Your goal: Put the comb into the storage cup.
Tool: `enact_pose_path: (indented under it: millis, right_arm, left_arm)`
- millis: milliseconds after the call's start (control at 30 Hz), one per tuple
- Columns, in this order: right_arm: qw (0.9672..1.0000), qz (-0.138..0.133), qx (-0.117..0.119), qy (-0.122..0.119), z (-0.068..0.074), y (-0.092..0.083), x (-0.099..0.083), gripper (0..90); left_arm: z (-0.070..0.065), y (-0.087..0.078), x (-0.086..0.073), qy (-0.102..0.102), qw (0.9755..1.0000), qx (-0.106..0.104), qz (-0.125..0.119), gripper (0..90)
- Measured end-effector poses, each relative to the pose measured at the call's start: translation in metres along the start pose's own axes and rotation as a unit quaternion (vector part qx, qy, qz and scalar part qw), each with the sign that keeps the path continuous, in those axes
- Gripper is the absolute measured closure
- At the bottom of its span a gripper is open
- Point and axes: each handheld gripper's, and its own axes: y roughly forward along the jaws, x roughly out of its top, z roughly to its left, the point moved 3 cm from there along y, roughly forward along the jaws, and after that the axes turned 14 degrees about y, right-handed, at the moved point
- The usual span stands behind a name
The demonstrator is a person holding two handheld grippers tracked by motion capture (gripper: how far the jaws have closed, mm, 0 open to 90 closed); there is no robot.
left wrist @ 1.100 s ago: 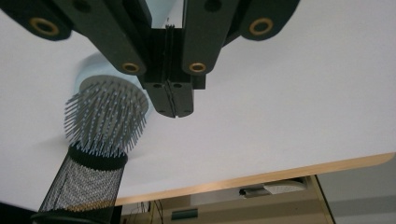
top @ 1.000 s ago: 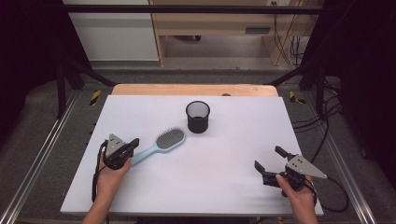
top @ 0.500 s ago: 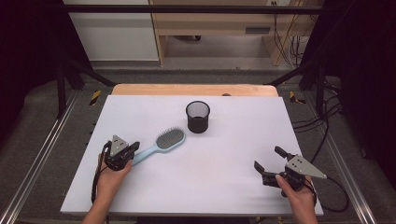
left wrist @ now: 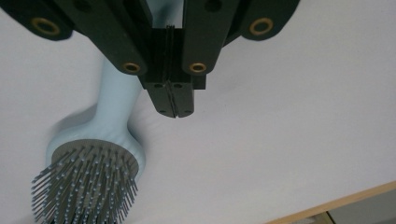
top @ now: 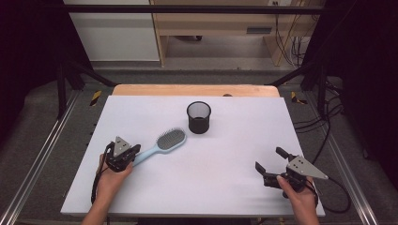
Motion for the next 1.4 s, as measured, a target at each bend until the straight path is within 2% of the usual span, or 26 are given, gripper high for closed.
enact_pose_path:
  millis: [200,633,767,1167,1400]
  right_arm:
    - [1.0,0.002,0.001,0.0,0.0,0.0,0.0,4.0]
    - [1.0,0.004,0.001,0.001,0.0,0.001,-0.001,4.0]
    - [1.0,0.002,0.0,0.001,-0.001,0.0,0.0,4.0]
    - [1.0,0.004,0.003,0.003,0.0,0.0,-0.001,4.0]
    - [1.0,0.006,0.004,0.002,0.0,0.001,-0.001,3.9]
  left_arm:
    - [-0.002,0.004,-0.003,0.004,0.9998,-0.008,0.017,90.0]
    - [0.002,0.008,-0.007,0.002,0.9994,-0.01,0.034,90.0]
    - [0.0,0.006,-0.006,0.001,0.9992,-0.02,0.035,90.0]
    - [-0.017,-0.001,-0.002,0.027,0.9968,-0.055,0.052,90.0]
    - [-0.033,-0.006,0.001,0.049,0.9938,-0.077,0.063,90.0]
